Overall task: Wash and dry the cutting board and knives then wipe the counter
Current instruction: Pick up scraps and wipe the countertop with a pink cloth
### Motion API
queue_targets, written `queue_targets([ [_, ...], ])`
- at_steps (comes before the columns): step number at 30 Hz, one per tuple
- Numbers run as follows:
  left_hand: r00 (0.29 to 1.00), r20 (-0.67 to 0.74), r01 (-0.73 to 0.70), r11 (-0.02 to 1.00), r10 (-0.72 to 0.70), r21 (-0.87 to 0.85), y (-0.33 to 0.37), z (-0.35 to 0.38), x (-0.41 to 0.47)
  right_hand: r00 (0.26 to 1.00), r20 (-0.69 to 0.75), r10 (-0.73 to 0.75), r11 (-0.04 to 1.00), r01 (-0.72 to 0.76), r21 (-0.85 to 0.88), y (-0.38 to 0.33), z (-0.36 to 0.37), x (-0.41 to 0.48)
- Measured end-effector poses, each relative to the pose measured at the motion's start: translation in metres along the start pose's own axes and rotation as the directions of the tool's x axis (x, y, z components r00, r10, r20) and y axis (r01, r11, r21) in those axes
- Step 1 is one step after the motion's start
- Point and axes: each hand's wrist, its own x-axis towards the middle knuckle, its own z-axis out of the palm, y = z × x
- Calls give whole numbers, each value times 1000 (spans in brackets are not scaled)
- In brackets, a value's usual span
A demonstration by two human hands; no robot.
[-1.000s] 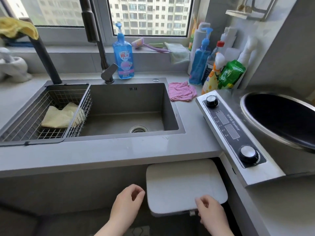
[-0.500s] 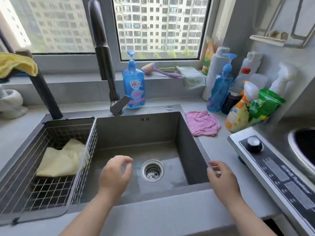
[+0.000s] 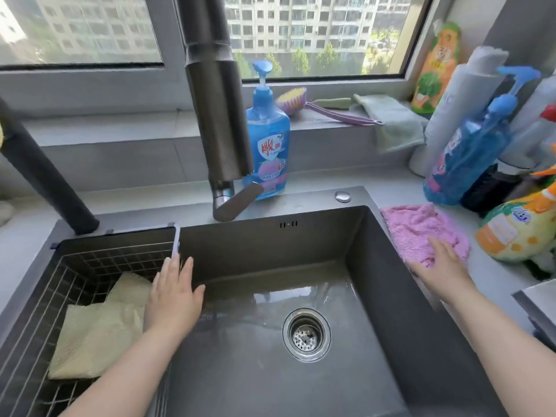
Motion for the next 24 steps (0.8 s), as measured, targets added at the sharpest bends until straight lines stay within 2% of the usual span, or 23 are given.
queue_targets([
  [2, 1000, -9, -2, 1000, 2, -16, -1, 2, 2, 1000, 8, 20, 989, -19, -149, -1, 2, 21],
  [4, 1000, -6, 6, 999, -6, -32, 0, 3, 2, 999, 5, 52, 974, -49, -219, -6, 6, 39],
  [8, 999, -34, 8, 1000, -9, -29, 1, 5, 4, 999, -10, 37, 979, -38, -200, -25, 16, 66],
  [12, 999, -48, -3, 999, 0, -52, 0, 10, 7, 996, -11, -86, 983, 83, -167, -50, 22, 92],
  [16, 995, -104, 1, 996, -11, -93, -4, 16, 6, 980, 51, -191, 974, 195, -118, -90, 37, 115],
  [18, 976, -210, -84, 987, 54, -135, -2, 13, 6, 972, 80, -223, 964, 231, -127, -104, 43, 123],
  [19, 956, -264, -178, 967, 126, -182, 6, 5, 7, 968, 82, -236, 959, 245, -145, -108, 44, 128],
  [22, 822, -477, -484, 825, 313, -292, 56, -31, 23, 961, 84, -263, 937, 275, -214, -107, 42, 138],
  [24, 761, -547, -582, 738, 348, -341, 92, -59, 44, 960, 106, -258, 932, 276, -233, -103, 40, 140],
])
